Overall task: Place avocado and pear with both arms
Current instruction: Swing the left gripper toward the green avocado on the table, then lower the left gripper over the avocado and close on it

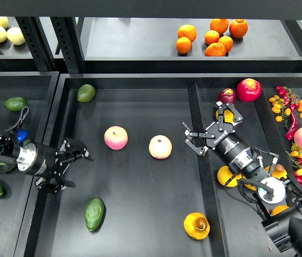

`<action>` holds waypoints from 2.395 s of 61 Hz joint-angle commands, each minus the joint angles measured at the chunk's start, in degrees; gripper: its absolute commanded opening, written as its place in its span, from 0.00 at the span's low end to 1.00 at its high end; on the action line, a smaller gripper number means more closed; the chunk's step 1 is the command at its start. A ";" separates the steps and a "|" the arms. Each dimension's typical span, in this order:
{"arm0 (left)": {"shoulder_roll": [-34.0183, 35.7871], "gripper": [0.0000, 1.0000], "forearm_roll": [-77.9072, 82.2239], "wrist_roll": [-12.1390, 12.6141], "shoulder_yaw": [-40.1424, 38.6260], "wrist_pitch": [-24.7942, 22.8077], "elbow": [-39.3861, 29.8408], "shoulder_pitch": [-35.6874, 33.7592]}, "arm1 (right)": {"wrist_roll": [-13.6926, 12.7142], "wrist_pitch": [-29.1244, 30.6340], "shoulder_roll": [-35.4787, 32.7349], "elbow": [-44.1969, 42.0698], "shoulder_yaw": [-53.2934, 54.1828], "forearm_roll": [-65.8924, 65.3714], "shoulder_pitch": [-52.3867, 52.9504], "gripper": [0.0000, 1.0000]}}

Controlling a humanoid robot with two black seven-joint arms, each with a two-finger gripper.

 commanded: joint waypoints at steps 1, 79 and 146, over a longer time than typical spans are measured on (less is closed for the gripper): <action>-1.37 0.96 3.33 0.00 -0.01 0.00 0.80 1.15 | 0.09 0.00 0.00 0.00 0.08 0.01 0.00 0.99; -12.88 0.97 25.57 0.00 -0.27 0.00 7.48 5.99 | 0.09 0.00 0.00 0.43 0.08 0.01 -1.85 0.99; -18.51 0.97 27.33 0.00 -0.10 0.00 11.96 8.27 | 0.09 0.00 0.00 0.79 0.08 0.01 -2.11 0.99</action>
